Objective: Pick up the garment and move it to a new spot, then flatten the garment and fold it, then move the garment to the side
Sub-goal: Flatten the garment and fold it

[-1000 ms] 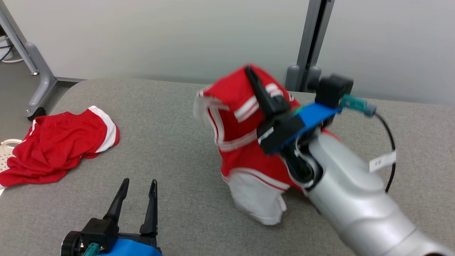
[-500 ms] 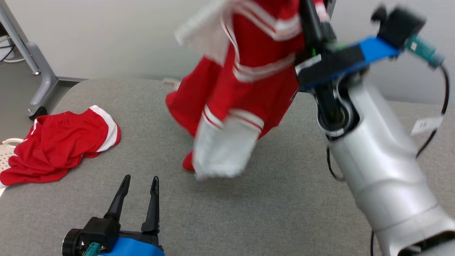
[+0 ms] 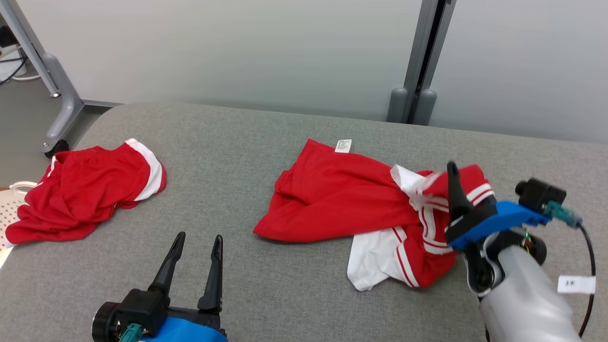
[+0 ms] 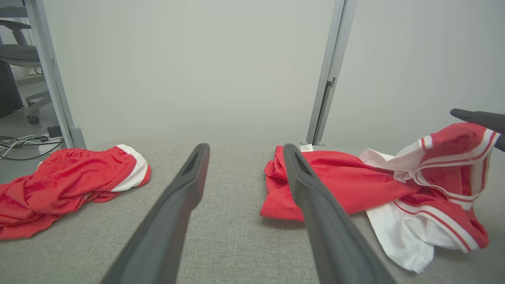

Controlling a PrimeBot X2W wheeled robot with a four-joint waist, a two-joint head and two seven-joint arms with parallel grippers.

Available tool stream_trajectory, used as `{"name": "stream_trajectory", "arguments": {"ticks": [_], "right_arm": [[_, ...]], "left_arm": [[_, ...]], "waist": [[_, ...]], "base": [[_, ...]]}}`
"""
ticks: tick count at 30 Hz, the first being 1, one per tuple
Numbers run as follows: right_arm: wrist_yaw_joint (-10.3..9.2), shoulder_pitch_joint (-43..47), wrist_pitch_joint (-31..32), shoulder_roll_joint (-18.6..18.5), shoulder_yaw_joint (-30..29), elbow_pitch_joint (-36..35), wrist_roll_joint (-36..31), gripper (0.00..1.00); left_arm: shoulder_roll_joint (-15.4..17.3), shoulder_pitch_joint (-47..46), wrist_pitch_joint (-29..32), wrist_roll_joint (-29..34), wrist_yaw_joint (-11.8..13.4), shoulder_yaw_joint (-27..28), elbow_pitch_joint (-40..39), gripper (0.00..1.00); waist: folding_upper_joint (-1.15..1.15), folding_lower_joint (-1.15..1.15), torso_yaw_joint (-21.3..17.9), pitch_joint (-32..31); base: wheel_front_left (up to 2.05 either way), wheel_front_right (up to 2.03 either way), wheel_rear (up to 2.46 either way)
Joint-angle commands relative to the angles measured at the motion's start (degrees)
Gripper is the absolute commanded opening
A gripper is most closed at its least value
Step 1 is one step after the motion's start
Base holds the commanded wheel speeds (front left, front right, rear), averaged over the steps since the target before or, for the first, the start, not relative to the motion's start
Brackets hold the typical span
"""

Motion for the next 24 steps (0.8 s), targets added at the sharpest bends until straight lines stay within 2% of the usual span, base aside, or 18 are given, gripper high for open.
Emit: {"name": "stream_trajectory", "arguments": {"ticks": [1, 7, 12, 17, 20, 24], "right_arm": [[0.03, 2.07, -0.21, -0.20, -0.31, 0.22, -1.35, 1.00], [0.03, 9.41, 0.25, -0.64, -2.31, -2.63, -7.90, 1.00], [0.03, 17.27, 3.07, 0.07, -4.37, -9.88, -13.88, 1.00], [0.03, 23.55, 8.57, 0.62, -4.98, -20.29, -19.70, 1.00], [0.03, 25.71, 12.09, 0.68, -2.72, -25.97, -20.00, 1.00], [0.03, 26.63, 17.42, 0.54, -2.71, -30.72, -23.69, 1.00]], "left_arm": [[0.01, 0.45, -0.17, 0.14, -0.20, 0.14, -0.06, 1.00], [0.19, 1.28, -0.17, 0.12, -0.34, 0.22, 0.01, 1.00], [0.21, 1.89, -0.16, 0.12, -0.38, 0.46, -0.03, 1.00], [0.05, 1.81, -0.17, 0.19, -0.29, 0.77, -0.11, 1.00], [-0.08, 1.31, -0.17, 0.29, -0.39, 0.65, -0.05, 1.00], [-0.25, 0.61, -0.16, 0.34, -0.47, 0.48, -0.04, 1.00]], "waist": [[0.00, 0.00, -0.18, -0.34], [0.00, 0.00, -0.88, -1.20], [0.00, 0.00, -1.69, -1.49], [0.00, 0.00, -2.48, -1.35], [0.00, 0.00, -2.54, -1.20], [0.00, 0.00, -2.32, -0.63]], "base": [[0.00, 0.00, 0.00], [0.00, 0.00, 0.00], [0.00, 0.00, 0.00], [0.00, 0.00, 0.00], [0.00, 0.00, 0.00], [0.00, 0.00, 0.00]]}}
